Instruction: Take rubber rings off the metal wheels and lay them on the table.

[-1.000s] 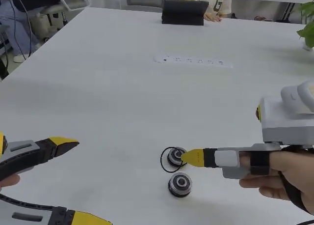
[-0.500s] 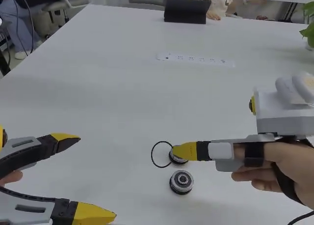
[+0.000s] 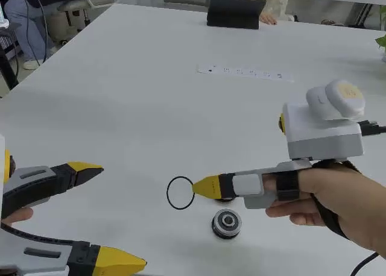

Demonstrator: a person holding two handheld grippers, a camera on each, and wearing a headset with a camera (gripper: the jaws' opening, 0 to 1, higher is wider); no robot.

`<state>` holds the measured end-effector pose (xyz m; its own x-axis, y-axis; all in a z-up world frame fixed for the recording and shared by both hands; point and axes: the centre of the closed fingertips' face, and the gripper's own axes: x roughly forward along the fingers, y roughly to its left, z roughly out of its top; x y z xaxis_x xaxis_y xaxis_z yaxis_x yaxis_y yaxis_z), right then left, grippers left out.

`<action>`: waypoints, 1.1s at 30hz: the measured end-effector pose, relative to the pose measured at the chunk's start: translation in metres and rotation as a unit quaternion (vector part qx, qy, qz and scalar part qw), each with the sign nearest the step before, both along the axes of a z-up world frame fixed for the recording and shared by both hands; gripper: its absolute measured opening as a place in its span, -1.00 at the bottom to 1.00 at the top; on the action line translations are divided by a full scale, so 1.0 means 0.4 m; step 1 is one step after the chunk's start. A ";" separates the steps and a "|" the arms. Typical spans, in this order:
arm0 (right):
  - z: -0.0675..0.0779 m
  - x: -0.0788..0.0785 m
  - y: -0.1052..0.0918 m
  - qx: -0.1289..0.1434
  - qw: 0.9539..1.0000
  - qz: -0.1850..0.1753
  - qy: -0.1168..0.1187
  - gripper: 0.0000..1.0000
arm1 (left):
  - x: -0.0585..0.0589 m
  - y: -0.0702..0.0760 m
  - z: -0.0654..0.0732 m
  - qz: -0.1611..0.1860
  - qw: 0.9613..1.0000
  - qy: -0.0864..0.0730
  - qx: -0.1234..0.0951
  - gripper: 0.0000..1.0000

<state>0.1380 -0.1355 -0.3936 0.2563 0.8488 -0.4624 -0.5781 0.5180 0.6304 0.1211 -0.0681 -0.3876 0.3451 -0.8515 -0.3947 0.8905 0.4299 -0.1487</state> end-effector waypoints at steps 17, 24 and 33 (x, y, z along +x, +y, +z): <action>-0.093 -0.001 0.025 -0.047 0.998 0.027 0.031 -1.00 | 0.000 -0.001 0.000 -0.004 1.000 -0.001 0.004 0.88; -0.126 0.005 0.022 -0.061 0.997 0.029 0.043 -1.00 | 0.000 -0.001 0.002 -0.004 1.000 -0.003 0.003 0.86; -0.159 0.007 0.029 -0.083 0.995 0.037 0.040 -1.00 | 0.001 -0.001 0.000 -0.002 1.000 -0.002 0.005 0.85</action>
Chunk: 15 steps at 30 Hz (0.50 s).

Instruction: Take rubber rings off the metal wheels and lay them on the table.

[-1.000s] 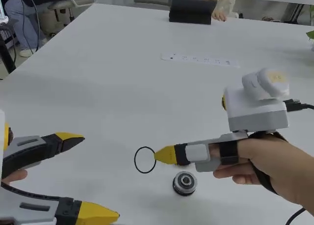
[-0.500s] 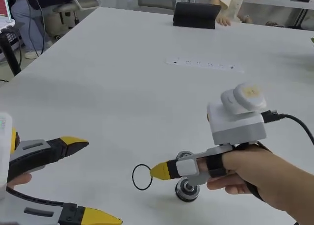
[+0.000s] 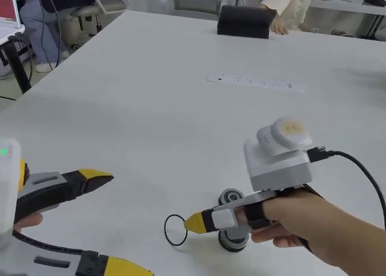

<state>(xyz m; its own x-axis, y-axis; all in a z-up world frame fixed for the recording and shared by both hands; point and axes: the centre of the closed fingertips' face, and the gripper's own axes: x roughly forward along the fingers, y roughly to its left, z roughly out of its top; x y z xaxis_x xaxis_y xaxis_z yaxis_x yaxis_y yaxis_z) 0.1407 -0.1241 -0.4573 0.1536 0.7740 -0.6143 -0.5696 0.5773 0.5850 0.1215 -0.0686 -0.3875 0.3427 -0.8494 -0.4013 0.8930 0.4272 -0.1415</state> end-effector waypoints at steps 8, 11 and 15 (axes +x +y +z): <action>-0.024 0.003 -0.007 -0.023 1.000 0.007 -0.014 -1.00 | 0.002 0.001 -0.001 0.001 1.000 0.000 0.002 0.84; -0.029 0.005 -0.008 -0.025 1.000 0.006 -0.018 -1.00 | 0.002 0.001 -0.004 0.002 1.000 0.002 0.001 0.83; -0.033 0.008 -0.008 -0.026 0.999 0.005 -0.022 -0.98 | 0.005 0.004 -0.009 0.003 1.000 0.005 0.004 0.83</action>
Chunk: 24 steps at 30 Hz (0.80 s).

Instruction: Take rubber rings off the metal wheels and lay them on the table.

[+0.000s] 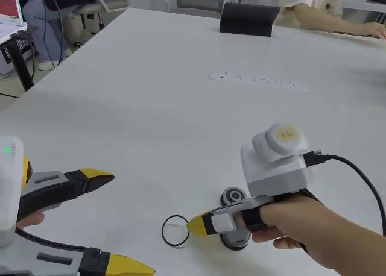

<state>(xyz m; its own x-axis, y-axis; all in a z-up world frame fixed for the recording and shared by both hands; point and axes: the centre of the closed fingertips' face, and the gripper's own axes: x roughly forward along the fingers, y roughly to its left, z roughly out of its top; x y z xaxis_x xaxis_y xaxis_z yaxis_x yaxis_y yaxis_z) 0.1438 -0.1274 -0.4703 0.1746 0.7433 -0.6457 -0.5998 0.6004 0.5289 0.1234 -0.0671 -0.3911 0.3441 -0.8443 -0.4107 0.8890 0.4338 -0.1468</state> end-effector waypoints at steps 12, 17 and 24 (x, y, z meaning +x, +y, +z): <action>0.005 0.007 -0.018 -0.012 1.000 0.000 -0.015 -0.91 | 0.000 0.004 -0.007 -0.001 1.000 0.002 0.003 0.82; 0.027 0.015 -0.032 -0.010 1.000 -0.006 -0.025 -0.91 | 0.000 0.005 -0.009 -0.002 1.000 0.001 0.003 0.82; 0.078 0.021 -0.052 0.001 0.999 -0.010 -0.047 -0.89 | -0.002 0.006 -0.011 -0.005 1.000 0.002 0.004 0.82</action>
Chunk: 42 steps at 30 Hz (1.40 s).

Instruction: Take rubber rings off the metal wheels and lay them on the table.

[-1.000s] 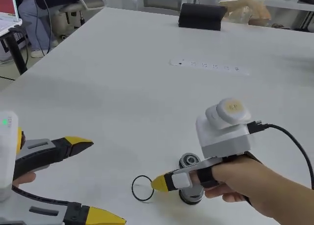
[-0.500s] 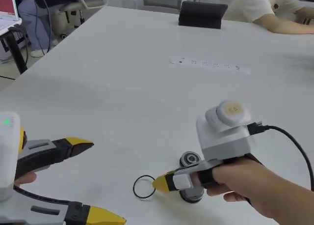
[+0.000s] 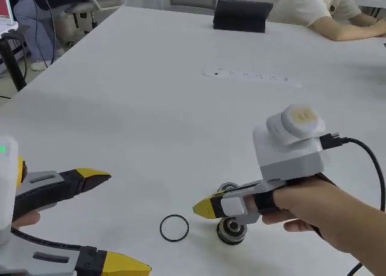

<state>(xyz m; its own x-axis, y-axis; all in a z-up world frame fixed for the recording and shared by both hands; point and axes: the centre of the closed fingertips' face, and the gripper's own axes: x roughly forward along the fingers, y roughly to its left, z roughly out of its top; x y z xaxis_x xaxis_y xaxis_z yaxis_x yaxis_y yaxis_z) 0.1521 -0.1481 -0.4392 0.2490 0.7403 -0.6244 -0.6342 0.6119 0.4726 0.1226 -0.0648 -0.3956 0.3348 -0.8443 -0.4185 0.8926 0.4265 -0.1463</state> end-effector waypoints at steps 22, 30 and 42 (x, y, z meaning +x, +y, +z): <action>0.088 -0.025 -0.111 -0.003 0.998 -0.002 -0.063 -0.76 | -0.012 -0.006 0.002 -0.006 1.000 0.000 0.008 0.81; 0.079 -0.043 -0.148 0.020 0.997 -0.009 -0.077 -0.65 | -0.014 -0.006 0.001 -0.008 1.000 0.001 0.010 0.81; 0.017 -0.067 -0.179 0.005 0.997 0.007 -0.070 -0.46 | -0.017 -0.006 0.000 -0.012 1.000 0.002 0.011 0.81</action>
<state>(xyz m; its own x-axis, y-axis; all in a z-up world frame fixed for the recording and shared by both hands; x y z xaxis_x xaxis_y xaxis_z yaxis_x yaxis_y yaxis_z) 0.1252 -0.2196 -0.4323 0.3229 0.7506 -0.5765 -0.7034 0.5978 0.3845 0.1159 -0.0672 -0.3955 0.3129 -0.8423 -0.4389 0.9021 0.4082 -0.1402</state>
